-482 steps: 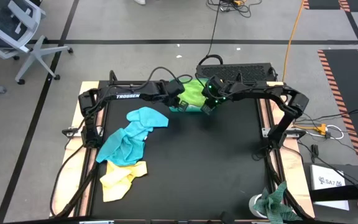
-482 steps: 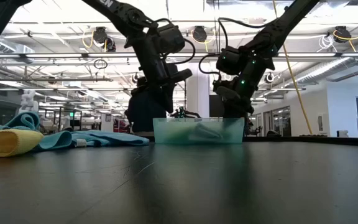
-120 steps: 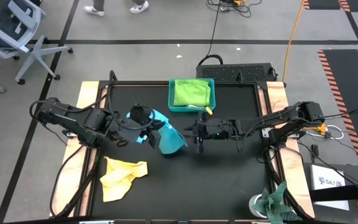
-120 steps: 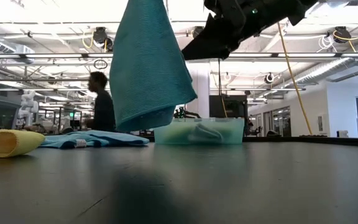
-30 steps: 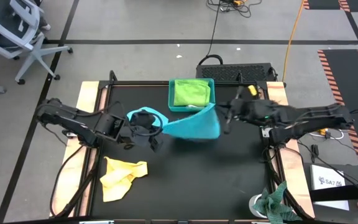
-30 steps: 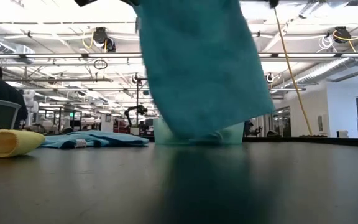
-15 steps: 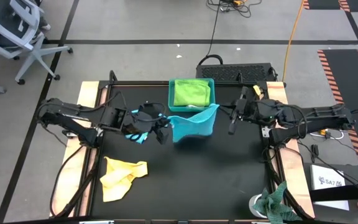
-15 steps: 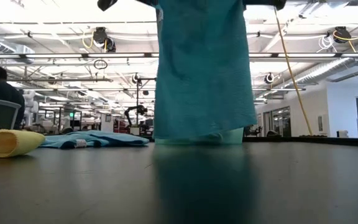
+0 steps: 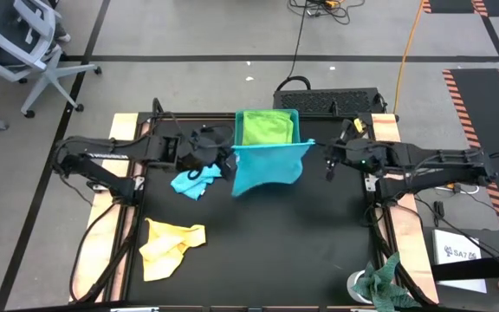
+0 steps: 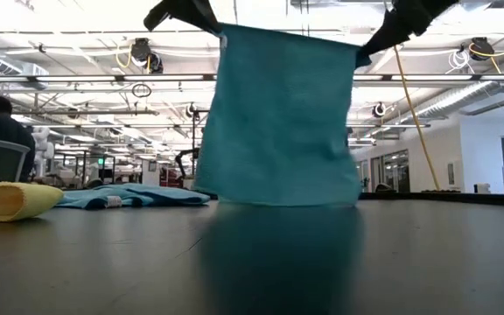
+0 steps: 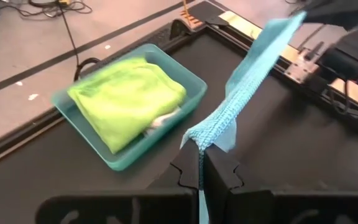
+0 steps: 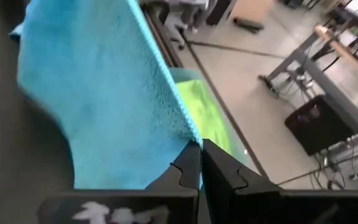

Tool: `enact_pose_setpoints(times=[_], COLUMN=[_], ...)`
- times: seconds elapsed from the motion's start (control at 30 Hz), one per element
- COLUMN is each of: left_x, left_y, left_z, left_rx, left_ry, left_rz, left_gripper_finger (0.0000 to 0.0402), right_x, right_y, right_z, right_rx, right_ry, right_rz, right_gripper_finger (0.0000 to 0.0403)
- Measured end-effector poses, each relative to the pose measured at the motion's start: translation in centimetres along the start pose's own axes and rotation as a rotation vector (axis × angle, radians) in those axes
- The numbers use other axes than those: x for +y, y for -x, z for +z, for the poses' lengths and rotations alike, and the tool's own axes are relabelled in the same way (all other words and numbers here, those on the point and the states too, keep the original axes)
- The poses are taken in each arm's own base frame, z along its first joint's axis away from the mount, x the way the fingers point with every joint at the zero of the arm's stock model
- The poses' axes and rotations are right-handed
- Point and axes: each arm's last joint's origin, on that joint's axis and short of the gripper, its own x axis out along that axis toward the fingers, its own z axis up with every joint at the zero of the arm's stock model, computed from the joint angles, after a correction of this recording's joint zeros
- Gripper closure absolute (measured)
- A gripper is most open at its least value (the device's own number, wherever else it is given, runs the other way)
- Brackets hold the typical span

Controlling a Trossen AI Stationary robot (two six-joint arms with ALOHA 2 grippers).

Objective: Fold microfiber towels
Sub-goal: Fold the bottom blue microfiber towel

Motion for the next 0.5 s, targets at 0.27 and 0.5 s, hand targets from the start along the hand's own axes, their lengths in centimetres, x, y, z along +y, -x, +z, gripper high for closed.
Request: enact_pose_setpoints(times=[0.27,0.5], left_x=[1.5,2.4], left_y=[-1.0,-1.6], left_z=[1.6,2.5], left_rx=[-0.034,-0.036], left_ry=[-0.029,-0.028], left_rz=[-0.023,-0.063], left_gripper_finger=[0.0398,0.0397], right_x=[-1.1,-2.1], right_y=[-0.3,-0.6], right_z=[0.2,0.4], right_rx=[-0.011,-0.011], right_ry=[0.066,0.116], right_rz=[-0.064,-0.118], right_gripper_finger=[0.0403,0.0403])
